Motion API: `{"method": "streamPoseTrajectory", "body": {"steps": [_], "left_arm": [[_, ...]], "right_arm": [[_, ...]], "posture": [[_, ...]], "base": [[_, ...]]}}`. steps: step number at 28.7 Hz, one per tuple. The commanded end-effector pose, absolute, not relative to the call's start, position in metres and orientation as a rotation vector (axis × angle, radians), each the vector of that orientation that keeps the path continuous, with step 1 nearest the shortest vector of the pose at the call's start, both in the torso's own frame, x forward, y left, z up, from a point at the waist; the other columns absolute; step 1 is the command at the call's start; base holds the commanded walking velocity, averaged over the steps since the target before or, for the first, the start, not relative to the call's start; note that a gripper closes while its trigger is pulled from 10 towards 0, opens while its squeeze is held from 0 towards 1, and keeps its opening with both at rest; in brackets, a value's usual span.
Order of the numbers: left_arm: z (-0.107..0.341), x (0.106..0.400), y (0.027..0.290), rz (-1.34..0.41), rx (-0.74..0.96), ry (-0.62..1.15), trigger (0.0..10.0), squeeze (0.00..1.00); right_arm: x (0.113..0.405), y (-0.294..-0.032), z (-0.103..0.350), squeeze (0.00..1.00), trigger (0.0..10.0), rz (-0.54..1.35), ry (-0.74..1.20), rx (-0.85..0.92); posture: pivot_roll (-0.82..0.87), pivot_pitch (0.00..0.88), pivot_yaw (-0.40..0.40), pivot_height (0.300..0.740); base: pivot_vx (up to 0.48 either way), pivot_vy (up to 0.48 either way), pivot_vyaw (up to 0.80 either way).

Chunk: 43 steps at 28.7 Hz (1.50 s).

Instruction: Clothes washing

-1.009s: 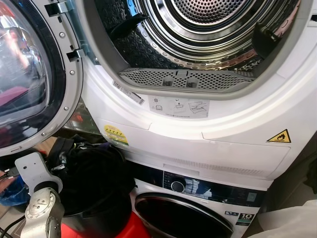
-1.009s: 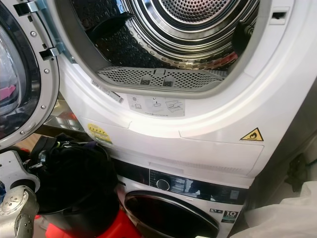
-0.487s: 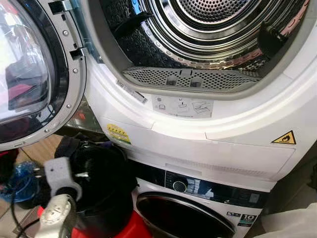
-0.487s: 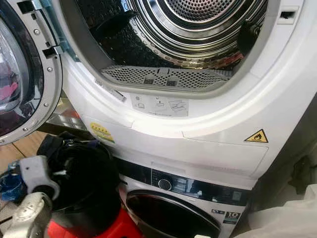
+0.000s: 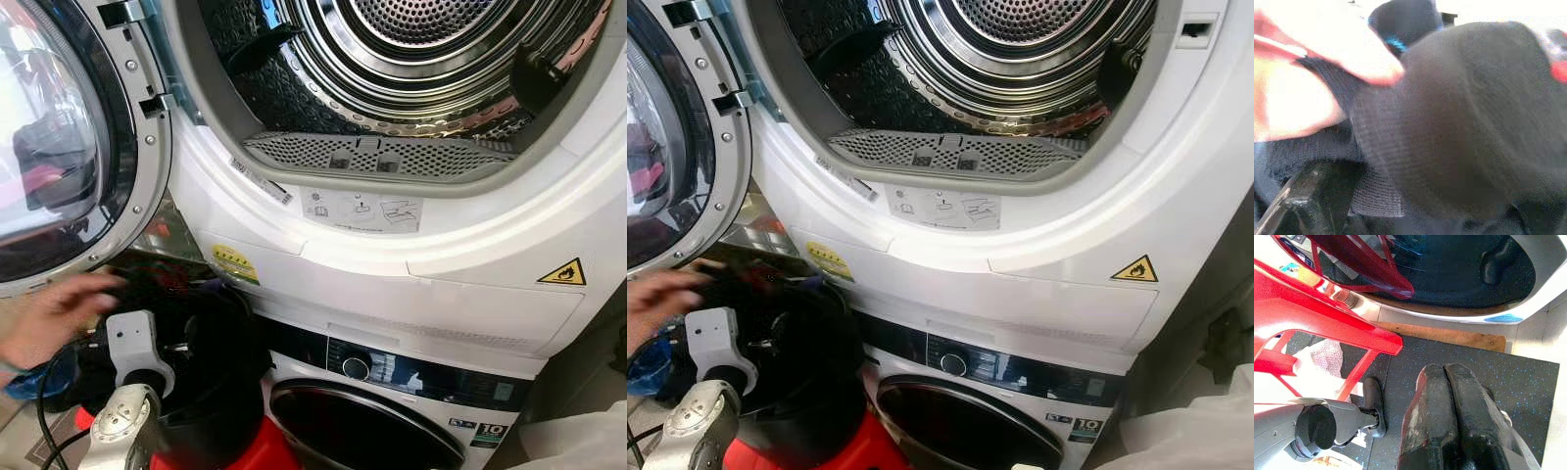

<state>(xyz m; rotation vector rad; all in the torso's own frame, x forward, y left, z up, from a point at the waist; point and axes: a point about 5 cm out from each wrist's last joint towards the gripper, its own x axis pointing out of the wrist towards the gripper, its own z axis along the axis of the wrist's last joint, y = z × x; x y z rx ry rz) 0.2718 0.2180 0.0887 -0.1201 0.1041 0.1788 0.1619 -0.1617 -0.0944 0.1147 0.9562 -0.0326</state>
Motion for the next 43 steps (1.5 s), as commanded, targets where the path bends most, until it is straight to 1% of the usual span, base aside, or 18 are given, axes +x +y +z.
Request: {"method": "streamPoseTrajectory", "body": {"steps": [1,13,15,18,20,24,27,31,35,37,39,41,43], "left_arm": [[0.093,0.271,0.224,0.191,-0.113,0.095,10.0,0.00],[0.086,0.263,0.230,0.258,-0.129,0.116,10.0,0.00],[0.087,0.262,0.228,0.235,-0.127,0.107,10.0,0.00],[0.092,0.261,0.216,0.119,-0.088,0.076,10.0,0.00],[0.090,0.256,0.213,0.100,-0.044,0.078,10.0,0.00],[0.087,0.249,0.209,0.096,-0.051,0.057,10.0,0.00],[0.088,0.245,0.202,0.031,-0.014,0.033,10.0,0.00],[0.085,0.242,0.205,0.022,0.014,0.049,10.0,0.00],[0.080,0.236,0.213,0.056,0.052,0.045,10.0,0.00],[0.079,0.235,0.214,0.088,0.033,0.047,10.0,0.00],[0.078,0.235,0.213,0.083,0.026,0.055,10.0,0.00],[0.081,0.237,0.205,-0.004,0.044,0.037,10.0,0.00],[0.082,0.237,0.201,-0.045,0.053,0.027,10.0,0.00]], "right_arm": [[0.162,-0.156,-0.095,0.00,10.0,-0.016,0.965,0.121],[0.162,-0.155,-0.095,0.00,10.0,-0.014,0.965,0.122],[0.162,-0.155,-0.095,0.00,10.0,-0.012,0.966,0.121],[0.162,-0.155,-0.095,0.00,10.0,-0.010,0.966,0.121],[0.162,-0.155,-0.095,0.00,10.0,-0.011,0.966,0.121],[0.162,-0.155,-0.095,0.00,10.0,-0.012,0.964,0.121],[0.162,-0.154,-0.095,0.00,10.0,-0.009,0.964,0.121],[0.162,-0.154,-0.095,0.00,10.0,-0.008,0.964,0.121],[0.162,-0.154,-0.095,0.00,10.0,-0.009,0.961,0.120],[0.162,-0.154,-0.095,0.00,10.0,-0.009,0.961,0.121],[0.162,-0.154,-0.095,0.00,10.0,-0.007,0.961,0.121],[0.162,-0.153,-0.095,0.00,10.0,-0.005,0.961,0.120],[0.162,-0.153,-0.095,0.00,10.0,-0.005,0.961,0.119]], "posture": [[0.05,0.000,0.131,0.740],[0.05,0.000,0.133,0.740],[0.05,0.000,0.132,0.740],[0.05,0.000,0.133,0.740],[0.05,0.000,0.135,0.740],[0.05,0.000,0.134,0.740],[0.05,0.000,0.134,0.740],[0.05,0.000,0.135,0.740],[0.05,0.000,0.136,0.740],[0.05,0.000,0.135,0.740],[0.05,0.000,0.134,0.740],[0.05,0.000,0.134,0.740],[0.05,0.000,0.134,0.740]], "base": [[0.000,0.000,0.00],[0.000,0.000,0.00],[0.000,0.000,0.00],[0.000,0.000,0.00],[0.000,0.000,0.00],[0.000,0.000,0.00],[0.000,0.000,0.00],[0.000,0.000,0.00],[0.000,0.000,0.00],[0.000,0.000,0.00],[0.000,0.000,0.00],[0.000,0.000,0.00],[0.000,0.000,0.00]]}}
